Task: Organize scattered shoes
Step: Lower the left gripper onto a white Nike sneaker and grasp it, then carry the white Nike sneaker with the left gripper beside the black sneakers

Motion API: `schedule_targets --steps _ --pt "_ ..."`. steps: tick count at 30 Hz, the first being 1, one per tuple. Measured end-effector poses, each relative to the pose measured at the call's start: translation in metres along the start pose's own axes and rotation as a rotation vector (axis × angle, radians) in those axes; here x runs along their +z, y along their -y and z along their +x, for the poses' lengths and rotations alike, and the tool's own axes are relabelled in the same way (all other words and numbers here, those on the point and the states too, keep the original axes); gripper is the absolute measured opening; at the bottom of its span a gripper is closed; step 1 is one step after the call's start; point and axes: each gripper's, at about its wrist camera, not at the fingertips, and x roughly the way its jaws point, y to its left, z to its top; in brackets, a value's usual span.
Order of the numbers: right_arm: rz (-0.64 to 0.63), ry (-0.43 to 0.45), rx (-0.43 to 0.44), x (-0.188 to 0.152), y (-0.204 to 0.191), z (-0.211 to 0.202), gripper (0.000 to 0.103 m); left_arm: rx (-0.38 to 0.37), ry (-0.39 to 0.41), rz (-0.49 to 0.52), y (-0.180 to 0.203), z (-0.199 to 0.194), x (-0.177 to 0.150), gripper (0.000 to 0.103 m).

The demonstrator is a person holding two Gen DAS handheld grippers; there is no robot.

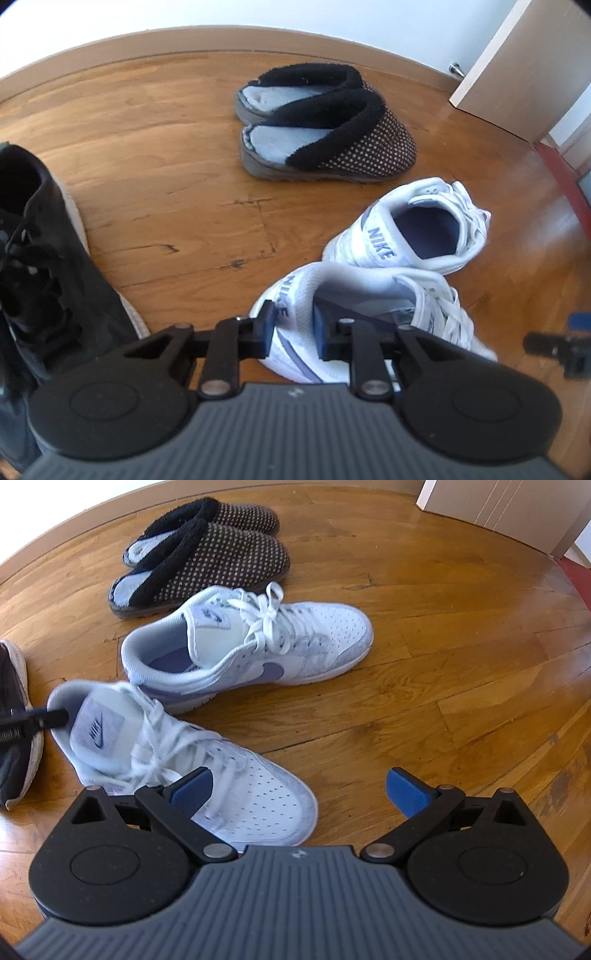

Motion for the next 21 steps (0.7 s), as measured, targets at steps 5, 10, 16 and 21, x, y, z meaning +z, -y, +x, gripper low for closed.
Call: schedule_targets --steps 5,10,16,21 --pt "-0.025 -0.002 0.011 -0.003 -0.005 0.002 0.102 0.025 -0.046 0.070 0.018 0.006 -0.008 0.051" --pt "-0.053 -0.007 0.021 -0.007 -0.012 0.004 0.102 0.043 0.006 0.053 0.007 0.004 -0.009 0.026" --pt "-0.083 -0.017 0.059 -0.010 -0.024 0.008 0.102 0.147 0.086 0.017 -0.020 0.000 0.006 0.018" --pt "-0.129 -0.017 0.120 -0.010 -0.040 0.012 0.102 0.195 0.119 0.007 -0.039 -0.002 0.029 0.015"
